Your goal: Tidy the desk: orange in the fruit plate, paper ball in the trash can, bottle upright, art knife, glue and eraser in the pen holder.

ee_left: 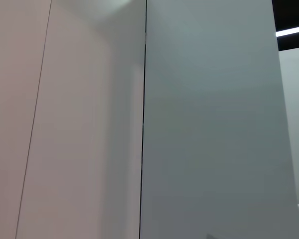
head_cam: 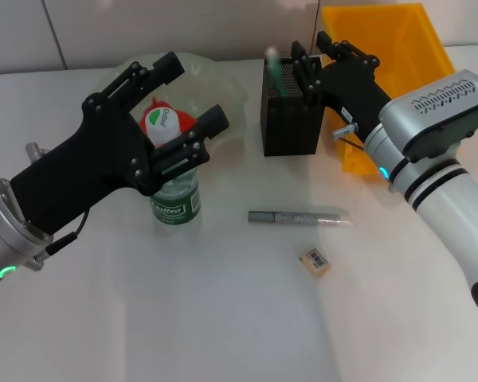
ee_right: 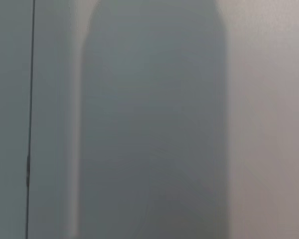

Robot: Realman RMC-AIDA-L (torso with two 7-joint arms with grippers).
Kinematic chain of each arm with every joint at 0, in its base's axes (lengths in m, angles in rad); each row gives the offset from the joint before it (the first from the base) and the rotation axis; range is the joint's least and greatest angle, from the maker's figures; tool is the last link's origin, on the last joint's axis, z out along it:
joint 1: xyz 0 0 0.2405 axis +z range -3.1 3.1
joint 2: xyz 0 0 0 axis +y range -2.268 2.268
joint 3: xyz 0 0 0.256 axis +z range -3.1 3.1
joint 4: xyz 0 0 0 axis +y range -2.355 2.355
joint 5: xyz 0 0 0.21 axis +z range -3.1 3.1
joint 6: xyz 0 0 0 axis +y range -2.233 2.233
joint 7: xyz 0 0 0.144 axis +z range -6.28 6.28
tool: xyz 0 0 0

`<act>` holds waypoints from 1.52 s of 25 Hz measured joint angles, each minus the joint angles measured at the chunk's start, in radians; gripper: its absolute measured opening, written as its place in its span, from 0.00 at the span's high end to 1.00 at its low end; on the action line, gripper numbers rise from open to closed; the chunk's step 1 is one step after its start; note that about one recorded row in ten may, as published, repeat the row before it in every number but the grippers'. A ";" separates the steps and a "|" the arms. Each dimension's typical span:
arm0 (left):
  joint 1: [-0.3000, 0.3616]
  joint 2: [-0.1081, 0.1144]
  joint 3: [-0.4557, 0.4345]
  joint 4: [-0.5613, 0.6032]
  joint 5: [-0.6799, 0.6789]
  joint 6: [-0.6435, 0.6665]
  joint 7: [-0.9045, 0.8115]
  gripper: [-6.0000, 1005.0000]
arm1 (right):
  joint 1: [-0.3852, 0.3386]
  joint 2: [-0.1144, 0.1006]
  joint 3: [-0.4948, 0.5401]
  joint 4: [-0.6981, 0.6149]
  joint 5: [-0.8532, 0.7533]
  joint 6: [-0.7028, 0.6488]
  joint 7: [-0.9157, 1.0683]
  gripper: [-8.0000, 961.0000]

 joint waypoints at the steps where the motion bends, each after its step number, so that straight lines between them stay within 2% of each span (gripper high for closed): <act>1: 0.000 0.000 -0.002 -0.001 0.000 -0.001 0.000 0.17 | 0.000 0.000 0.000 0.000 0.000 0.000 0.000 0.76; 4: -0.005 0.001 -0.003 -0.012 0.003 0.000 0.004 0.17 | -0.016 0.000 0.000 0.008 0.000 -0.043 0.001 0.64; 5: -0.006 0.002 -0.006 -0.017 0.008 0.002 0.007 0.17 | -0.039 -0.001 0.000 0.016 0.000 -0.117 0.002 0.60; 6: -0.008 0.004 -0.010 -0.025 0.017 0.006 0.014 0.17 | -0.039 -0.001 0.000 0.016 0.000 -0.117 0.002 0.55; 9: -0.011 0.010 -0.035 -0.051 0.071 0.011 0.037 0.17 | -0.078 -0.007 0.000 0.026 0.000 -0.244 0.016 0.44; 13: -0.016 0.010 -0.096 -0.120 0.162 0.041 0.079 0.17 | -0.104 -0.017 -0.008 -0.021 -0.009 -0.372 0.142 0.30; 15: -0.018 0.004 -0.128 -0.198 0.174 0.095 0.152 0.17 | -0.103 -0.019 -0.009 -0.112 -0.057 -0.411 0.333 0.30; 16: -0.018 0.004 -0.132 -0.215 0.174 0.106 0.169 0.17 | -0.103 -0.019 -0.009 -0.112 -0.057 -0.411 0.333 0.30; 18: -0.018 0.004 -0.142 -0.272 0.175 0.133 0.217 0.17 | -0.094 -0.021 -0.010 -0.208 -0.112 -0.421 0.492 0.30; 22: -0.030 0.009 -0.145 -0.358 0.171 0.139 0.223 0.17 | -0.076 -0.011 -0.034 -0.427 -0.215 -0.499 0.739 0.30; 24: -0.034 0.012 -0.143 -0.385 0.173 0.146 0.228 0.17 | -0.071 -0.010 -0.086 -0.510 -0.230 -0.550 0.810 0.30; 25: -0.034 0.012 -0.143 -0.385 0.173 0.146 0.228 0.17 | -0.068 -0.008 -0.186 -0.619 -0.231 -0.573 0.907 0.30; 26: -0.034 0.012 -0.143 -0.385 0.173 0.146 0.228 0.17 | -0.067 -0.008 -0.233 -0.675 -0.231 -0.573 0.962 0.30; 27: -0.034 0.012 -0.143 -0.385 0.173 0.146 0.228 0.17 | -0.067 -0.008 -0.233 -0.675 -0.231 -0.573 0.962 0.30; 30: -0.024 0.027 -0.134 -0.390 0.196 0.167 0.218 0.17 | -0.076 -0.005 -0.396 -0.877 -0.230 -0.564 1.168 0.30; 33: -0.011 0.043 -0.135 -0.391 0.217 0.175 0.220 0.17 | -0.098 -0.012 -0.535 -1.115 -0.269 -0.553 1.400 0.29; 34: -0.009 0.046 -0.136 -0.391 0.221 0.178 0.219 0.17 | -0.109 -0.015 -0.593 -1.225 -0.306 -0.549 1.497 0.29; 35: -0.007 0.050 -0.139 -0.394 0.228 0.183 0.216 0.17 | -0.121 -0.023 -0.682 -1.391 -0.397 -0.547 1.652 0.29; 36: -0.005 0.053 -0.141 -0.398 0.233 0.185 0.214 0.17 | -0.121 -0.023 -0.682 -1.391 -0.397 -0.547 1.652 0.29; 38: -0.002 0.057 -0.140 -0.405 0.233 0.183 0.214 0.17 | -0.121 -0.036 -0.775 -1.543 -0.521 -0.559 1.789 0.29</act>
